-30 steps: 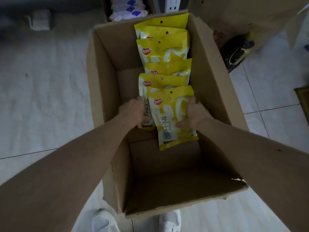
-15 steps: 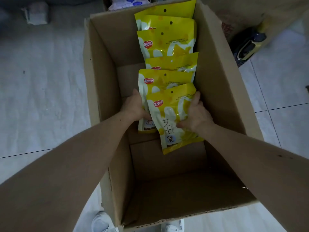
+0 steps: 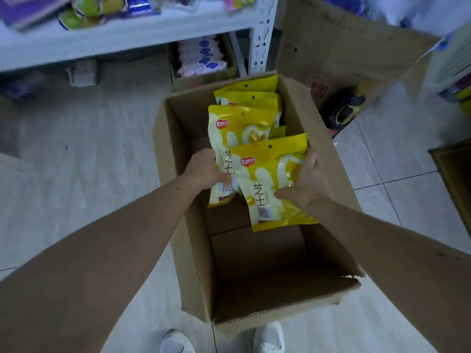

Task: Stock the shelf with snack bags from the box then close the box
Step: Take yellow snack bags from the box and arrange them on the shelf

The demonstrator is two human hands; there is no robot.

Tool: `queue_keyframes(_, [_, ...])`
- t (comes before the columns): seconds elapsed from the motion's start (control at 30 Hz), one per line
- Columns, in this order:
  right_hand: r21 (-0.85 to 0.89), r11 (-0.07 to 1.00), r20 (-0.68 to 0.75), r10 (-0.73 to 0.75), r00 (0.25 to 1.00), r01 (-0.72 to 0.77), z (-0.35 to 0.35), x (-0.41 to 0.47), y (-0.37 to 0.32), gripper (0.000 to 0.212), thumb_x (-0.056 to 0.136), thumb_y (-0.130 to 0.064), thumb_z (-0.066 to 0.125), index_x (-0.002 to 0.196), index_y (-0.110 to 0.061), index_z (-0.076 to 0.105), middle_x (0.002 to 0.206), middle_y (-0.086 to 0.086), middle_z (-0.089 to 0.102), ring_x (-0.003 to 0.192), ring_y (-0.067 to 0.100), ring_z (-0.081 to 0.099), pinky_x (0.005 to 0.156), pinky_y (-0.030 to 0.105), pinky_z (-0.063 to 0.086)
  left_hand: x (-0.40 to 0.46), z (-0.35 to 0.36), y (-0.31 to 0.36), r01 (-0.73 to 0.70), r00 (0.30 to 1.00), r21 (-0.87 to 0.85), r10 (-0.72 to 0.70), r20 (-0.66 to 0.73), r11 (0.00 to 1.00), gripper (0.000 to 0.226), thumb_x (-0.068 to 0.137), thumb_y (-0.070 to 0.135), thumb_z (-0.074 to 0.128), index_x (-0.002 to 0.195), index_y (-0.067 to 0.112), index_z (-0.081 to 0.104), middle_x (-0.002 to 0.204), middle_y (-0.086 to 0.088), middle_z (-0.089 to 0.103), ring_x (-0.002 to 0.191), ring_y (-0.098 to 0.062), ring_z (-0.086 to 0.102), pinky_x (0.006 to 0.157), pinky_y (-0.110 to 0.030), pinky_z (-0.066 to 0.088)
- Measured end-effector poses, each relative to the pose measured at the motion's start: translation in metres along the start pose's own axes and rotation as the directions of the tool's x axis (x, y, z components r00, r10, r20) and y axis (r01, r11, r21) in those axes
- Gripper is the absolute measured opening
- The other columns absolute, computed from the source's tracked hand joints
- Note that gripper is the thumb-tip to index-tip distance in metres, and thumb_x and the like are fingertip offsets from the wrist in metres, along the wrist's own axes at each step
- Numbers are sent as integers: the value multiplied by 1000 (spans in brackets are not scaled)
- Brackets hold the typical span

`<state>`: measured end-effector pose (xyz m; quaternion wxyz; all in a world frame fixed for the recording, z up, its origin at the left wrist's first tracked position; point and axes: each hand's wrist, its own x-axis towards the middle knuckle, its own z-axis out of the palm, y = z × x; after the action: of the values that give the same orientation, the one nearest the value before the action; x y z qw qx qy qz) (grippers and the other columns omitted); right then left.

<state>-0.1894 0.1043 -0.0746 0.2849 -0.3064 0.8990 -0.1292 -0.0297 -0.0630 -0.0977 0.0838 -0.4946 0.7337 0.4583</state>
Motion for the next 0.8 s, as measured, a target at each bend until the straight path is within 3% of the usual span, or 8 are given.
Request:
queue_keyframes(0.2, [40, 999, -117, 29, 993, -24, -87, -35, -38, 106, 61, -30, 88, 136, -14, 15, 109, 9, 57, 100, 34, 59, 71, 39, 48, -41, -81, 61, -119, 991, 57, 122, -62, 991, 52, 77, 20, 80, 124, 12, 58, 123, -5, 65, 110, -25, 63, 92, -44, 53])
queue_keyframes(0.37, [-17, 1000, -103, -7, 995, 6, -162, -71, -84, 106, 62, -28, 87, 137, -14, 13, 92, 6, 56, 81, 29, 56, 63, 37, 44, -93, -157, 105, -148, 981, 55, 154, -116, 987, 51, 76, 23, 80, 122, 11, 59, 122, -6, 65, 108, -26, 63, 92, -46, 52])
queue_keyframes(0.6, [-22, 998, -70, -57, 996, 56, -251, -133, -157, 92, 60, -28, 88, 122, -15, 22, 78, 0, 50, 72, 23, 54, 63, 37, 49, -191, -251, 158, -245, 953, -47, 231, -197, 968, 49, 76, 14, 80, 121, 11, 62, 118, 2, 65, 107, -20, 62, 94, -43, 50])
queue_keyframes(0.8, [18, 993, -126, -116, 985, 119, -314, -196, -224, 102, 58, -29, 90, 129, -14, 19, 90, 2, 54, 82, 26, 56, 77, 44, 54, -270, -336, 189, -336, 911, -22, 319, -262, 942, 42, 75, 12, 80, 114, 12, 66, 116, -5, 69, 105, -21, 65, 93, -46, 51])
